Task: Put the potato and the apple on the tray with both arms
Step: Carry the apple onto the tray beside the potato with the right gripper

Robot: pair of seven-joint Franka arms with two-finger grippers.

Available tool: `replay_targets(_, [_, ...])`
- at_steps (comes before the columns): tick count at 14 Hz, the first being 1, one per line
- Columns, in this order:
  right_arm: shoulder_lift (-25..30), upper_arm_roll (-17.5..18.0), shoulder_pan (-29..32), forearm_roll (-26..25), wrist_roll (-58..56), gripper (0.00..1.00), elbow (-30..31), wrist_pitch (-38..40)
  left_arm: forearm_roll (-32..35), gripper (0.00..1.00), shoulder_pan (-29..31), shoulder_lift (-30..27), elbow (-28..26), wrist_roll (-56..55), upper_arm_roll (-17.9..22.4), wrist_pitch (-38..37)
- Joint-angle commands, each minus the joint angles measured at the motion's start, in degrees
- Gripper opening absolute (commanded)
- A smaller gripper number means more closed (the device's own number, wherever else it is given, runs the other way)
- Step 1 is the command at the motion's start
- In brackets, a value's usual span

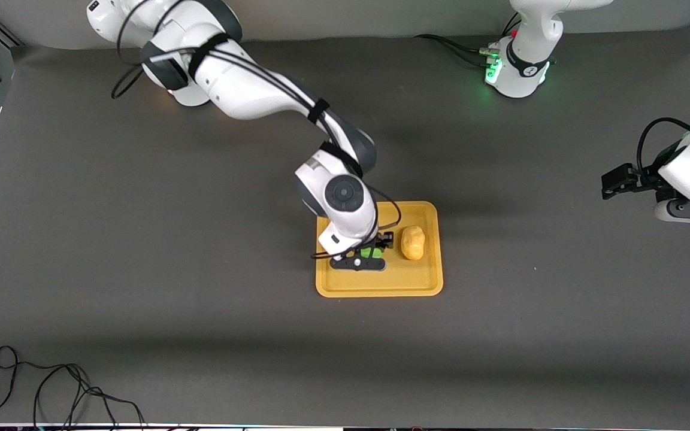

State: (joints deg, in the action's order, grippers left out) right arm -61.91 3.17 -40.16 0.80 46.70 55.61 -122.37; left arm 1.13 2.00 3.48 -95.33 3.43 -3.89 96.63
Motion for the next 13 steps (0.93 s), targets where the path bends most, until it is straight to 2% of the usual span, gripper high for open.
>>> replay_targets(1, [-3.03,-0.54,-0.27,-0.88,1.28,0.54,-3.67,-0.33,-0.25,1.00,0.20,0.91,1.38,0.96,-0.15,-0.48])
replay_targets(6, [-3.39,-0.45,-0.27,-0.89,3.30,0.54,-3.67,-1.03,-0.25,1.00,0.02,1.26,1.38,0.96,-0.24,-0.48])
replay_targets(7, [-3.39,-0.45,-0.27,-0.89,3.31,0.69,-3.58,-1.12,-0.25,1.00,0.11,1.26,1.29,0.96,-0.24,-0.48])
replay_targets(8, [-3.39,-0.45,-0.27,-0.89,3.31,1.00,-3.58,-1.29,-0.25,1.00,0.11,1.35,1.38,0.96,-0.24,-0.39])
replay_targets(11, [-2.17,-0.45,-0.18,-0.72,3.48,1.00,-3.32,-0.33,-0.25,1.00,0.20,1.53,1.38,0.96,-0.24,-0.30])
replay_targets(13, [0.02,-0.45,-0.18,-0.71,4.27,1.00,-3.40,4.30,-0.25,1.00,0.11,1.53,1.38,0.87,-0.24,-0.30])
